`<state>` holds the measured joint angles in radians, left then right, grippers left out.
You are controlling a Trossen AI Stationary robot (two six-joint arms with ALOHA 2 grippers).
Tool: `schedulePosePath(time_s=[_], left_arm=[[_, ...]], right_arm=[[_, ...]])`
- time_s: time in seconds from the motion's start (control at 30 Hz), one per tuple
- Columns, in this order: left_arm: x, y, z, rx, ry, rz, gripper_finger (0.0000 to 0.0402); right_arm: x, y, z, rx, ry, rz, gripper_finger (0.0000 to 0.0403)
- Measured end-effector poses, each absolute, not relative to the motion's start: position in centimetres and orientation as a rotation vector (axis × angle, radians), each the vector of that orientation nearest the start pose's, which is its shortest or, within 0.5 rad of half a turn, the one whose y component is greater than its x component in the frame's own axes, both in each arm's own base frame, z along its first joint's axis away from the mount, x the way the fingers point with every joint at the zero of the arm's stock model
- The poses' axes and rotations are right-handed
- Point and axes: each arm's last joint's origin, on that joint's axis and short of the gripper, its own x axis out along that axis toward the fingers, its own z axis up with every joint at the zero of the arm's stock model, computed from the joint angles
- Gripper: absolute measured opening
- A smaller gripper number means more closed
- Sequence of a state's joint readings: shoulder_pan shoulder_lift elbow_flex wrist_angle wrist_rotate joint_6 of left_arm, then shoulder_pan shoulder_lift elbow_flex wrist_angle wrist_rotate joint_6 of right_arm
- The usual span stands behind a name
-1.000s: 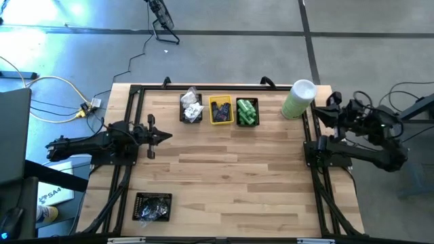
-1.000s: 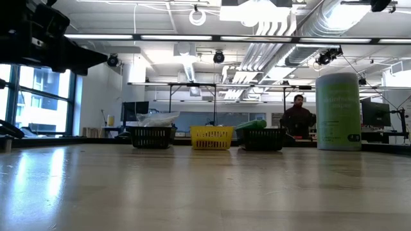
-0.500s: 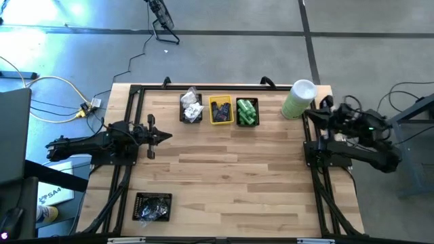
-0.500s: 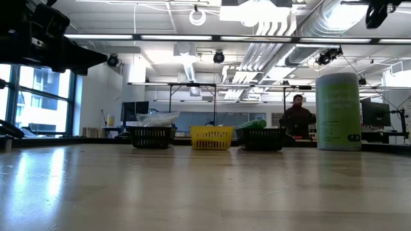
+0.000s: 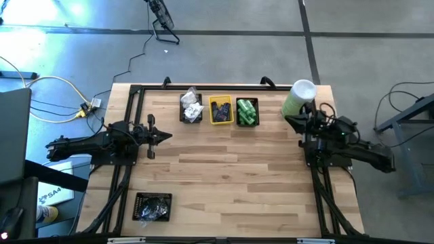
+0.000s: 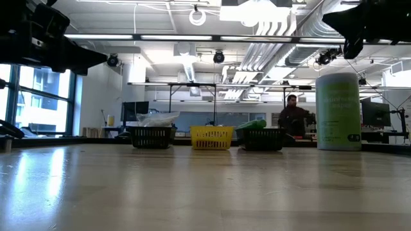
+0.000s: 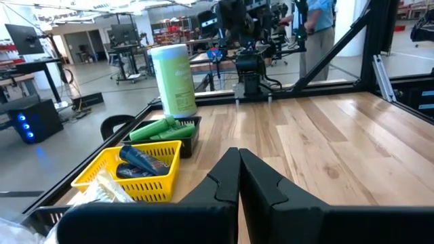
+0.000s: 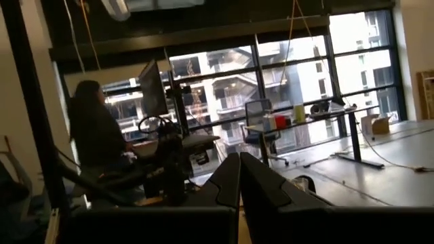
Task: Pick & Place Travel size toiletries
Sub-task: Return to Home Position
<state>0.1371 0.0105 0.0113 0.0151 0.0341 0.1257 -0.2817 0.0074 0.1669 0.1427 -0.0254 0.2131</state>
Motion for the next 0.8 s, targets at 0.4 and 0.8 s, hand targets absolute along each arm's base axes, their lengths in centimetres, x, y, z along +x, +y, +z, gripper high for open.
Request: schedulePosePath(time_s=[0.4,0.8], left_arm=[[9.7,1.2,16.8,0.127,-0.008,0.104,0.0001],[9.7,1.2,16.8,0.126,-0.008,0.104,0.0001]], right_arm=[[9.1,-2.5,19.0,0.169,-0.272,-0.224,0.0005],[9.4,-2.7,17.4,0.114,-0.103,-0.285,0.0004]])
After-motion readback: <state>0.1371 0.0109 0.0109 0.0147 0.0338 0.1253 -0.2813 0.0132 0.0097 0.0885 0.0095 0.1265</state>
